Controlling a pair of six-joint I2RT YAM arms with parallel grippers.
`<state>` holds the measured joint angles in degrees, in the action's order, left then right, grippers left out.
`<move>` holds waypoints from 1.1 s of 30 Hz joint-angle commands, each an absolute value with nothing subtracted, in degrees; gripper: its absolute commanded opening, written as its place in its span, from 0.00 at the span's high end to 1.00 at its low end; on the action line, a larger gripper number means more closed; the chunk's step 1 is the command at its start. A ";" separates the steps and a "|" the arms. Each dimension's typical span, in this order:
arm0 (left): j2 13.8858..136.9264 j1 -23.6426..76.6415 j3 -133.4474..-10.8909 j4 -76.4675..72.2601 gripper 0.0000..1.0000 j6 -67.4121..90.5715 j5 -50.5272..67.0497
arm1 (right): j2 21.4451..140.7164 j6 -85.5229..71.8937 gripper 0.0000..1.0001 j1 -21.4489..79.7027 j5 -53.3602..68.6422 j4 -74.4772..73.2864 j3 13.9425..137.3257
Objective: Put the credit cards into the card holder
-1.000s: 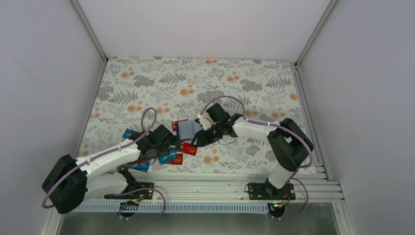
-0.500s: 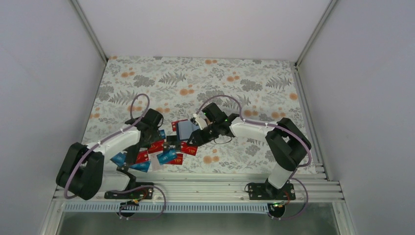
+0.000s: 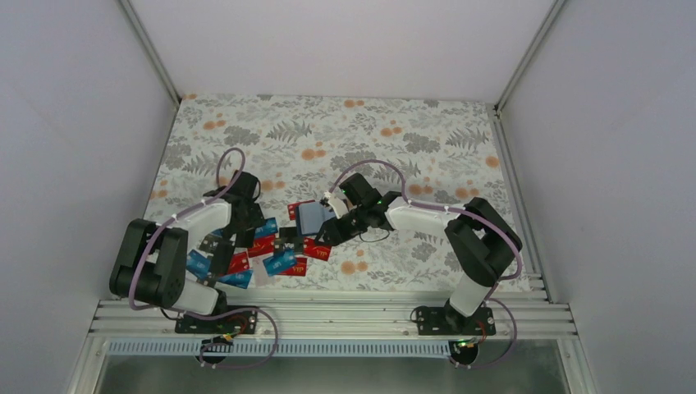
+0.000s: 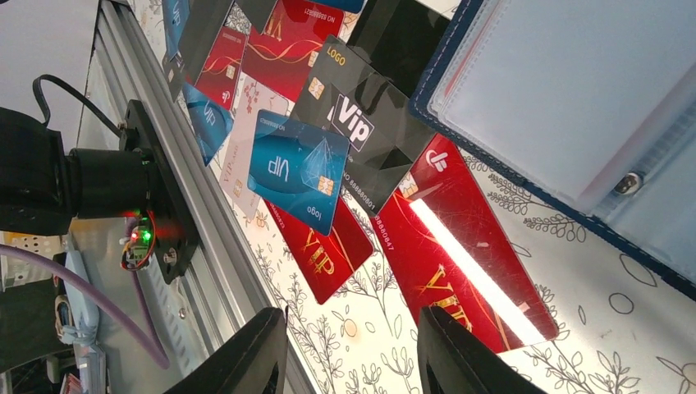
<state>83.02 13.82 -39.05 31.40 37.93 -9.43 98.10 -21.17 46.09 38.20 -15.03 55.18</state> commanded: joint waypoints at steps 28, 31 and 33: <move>83.84 44.99 -31.06 26.81 0.44 58.93 4.22 | 96.30 -20.90 0.58 45.09 38.73 -12.49 49.22; 83.48 46.91 -29.92 26.21 0.44 60.41 4.52 | 95.86 -21.04 0.58 45.09 38.10 -12.51 48.55; 83.69 48.13 -29.39 25.68 0.44 61.00 4.64 | 95.92 -21.36 0.58 45.09 37.62 -12.21 48.48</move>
<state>80.38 45.43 -34.26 18.26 56.47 -2.85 97.82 -20.56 45.30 37.91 -13.96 49.21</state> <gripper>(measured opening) 0.556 0.416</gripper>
